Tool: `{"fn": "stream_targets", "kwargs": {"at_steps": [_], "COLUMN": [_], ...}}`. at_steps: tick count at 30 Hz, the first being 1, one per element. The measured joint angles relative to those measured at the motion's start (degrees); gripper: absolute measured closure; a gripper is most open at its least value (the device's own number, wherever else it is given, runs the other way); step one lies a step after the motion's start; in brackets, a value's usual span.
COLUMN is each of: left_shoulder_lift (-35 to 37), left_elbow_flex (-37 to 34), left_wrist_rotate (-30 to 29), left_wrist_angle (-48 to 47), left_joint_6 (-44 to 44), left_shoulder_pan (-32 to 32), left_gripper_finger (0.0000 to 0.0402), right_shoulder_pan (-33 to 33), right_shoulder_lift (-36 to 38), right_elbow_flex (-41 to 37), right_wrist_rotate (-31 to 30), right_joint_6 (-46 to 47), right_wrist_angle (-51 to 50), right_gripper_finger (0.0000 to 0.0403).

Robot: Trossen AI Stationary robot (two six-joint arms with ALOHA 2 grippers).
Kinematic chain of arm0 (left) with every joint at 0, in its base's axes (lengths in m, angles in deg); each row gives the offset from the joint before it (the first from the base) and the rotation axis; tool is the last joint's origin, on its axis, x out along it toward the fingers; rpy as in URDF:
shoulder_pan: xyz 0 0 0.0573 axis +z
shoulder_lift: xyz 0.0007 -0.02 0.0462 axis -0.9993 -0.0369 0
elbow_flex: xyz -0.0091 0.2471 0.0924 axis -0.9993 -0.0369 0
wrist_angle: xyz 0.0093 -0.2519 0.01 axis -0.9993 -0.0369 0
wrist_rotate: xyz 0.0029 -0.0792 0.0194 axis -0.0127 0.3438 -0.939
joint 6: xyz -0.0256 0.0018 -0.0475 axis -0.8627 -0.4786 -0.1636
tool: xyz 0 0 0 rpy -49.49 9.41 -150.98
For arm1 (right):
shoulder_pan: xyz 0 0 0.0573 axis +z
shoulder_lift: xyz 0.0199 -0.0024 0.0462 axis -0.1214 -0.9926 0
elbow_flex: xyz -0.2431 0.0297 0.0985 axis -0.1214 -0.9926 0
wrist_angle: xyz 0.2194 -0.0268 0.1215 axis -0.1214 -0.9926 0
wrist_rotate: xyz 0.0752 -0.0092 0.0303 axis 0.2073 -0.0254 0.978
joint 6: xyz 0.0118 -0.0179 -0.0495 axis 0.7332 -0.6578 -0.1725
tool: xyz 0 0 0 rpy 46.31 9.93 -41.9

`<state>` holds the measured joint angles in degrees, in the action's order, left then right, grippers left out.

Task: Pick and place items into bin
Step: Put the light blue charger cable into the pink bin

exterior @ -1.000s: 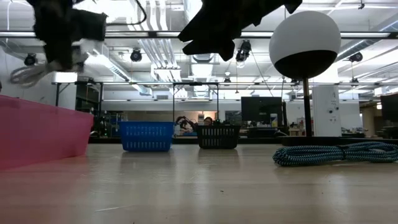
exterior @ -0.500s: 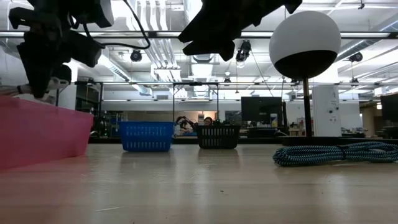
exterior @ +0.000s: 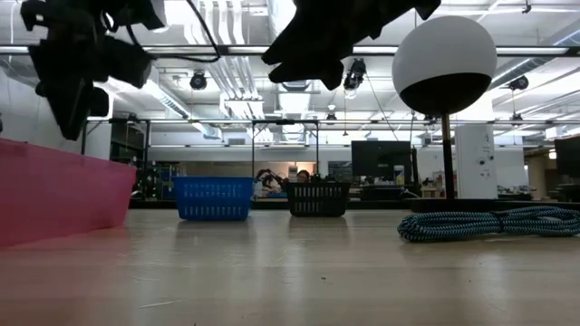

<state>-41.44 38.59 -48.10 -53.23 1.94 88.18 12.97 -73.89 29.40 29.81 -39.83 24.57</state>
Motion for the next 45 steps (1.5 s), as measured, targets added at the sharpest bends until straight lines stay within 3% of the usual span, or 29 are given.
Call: {"fn": "stream_targets", "kwargs": {"at_steps": [5, 13, 22, 25, 29, 45], "left_shoulder_lift": [2.7, 8.8, 11.7, 11.7, 11.5, 11.4], "left_elbow_flex": [1.4, 2.0, 2.1, 2.0, 2.0, 2.0], "left_wrist_rotate": [0.0, -4.0, -5.1, -5.1, -5.1, -5.1], "left_wrist_angle": [6.1, 13.1, 23.0, 23.4, 23.4, 24.0], "left_joint_6": [0.1, 0.0, -0.1, -0.6, -1.5, -1.6], "left_shoulder_pan": [0.0, 0.0, 0.0, 0.0, 0.0, 0.0], "left_gripper_finger": [0.0207, 0.0207, 0.0207, 0.0207, 0.0207, 0.0207], "right_shoulder_pan": [0.0, 0.9, 5.1, 7.2, 9.6, 10.4], "right_shoulder_lift": [1.2, 1.4, 0.8, 0.8, 0.8, 0.7], "right_elbow_flex": [0.0, 0.0, -1.4, -2.5, -4.4, -12.9], "right_wrist_rotate": [3.8, 17.5, 19.5, 23.0, 22.6, 17.9], "right_joint_6": [0.0, 2.8, -6.1, -12.5, -14.7, -12.1], "right_wrist_angle": [-7.5, -23.9, -42.5, -43.4, -42.6, -34.0], "right_gripper_finger": [0.0225, 0.0232, 0.0236, 0.0244, 0.0256, 0.0277]}}
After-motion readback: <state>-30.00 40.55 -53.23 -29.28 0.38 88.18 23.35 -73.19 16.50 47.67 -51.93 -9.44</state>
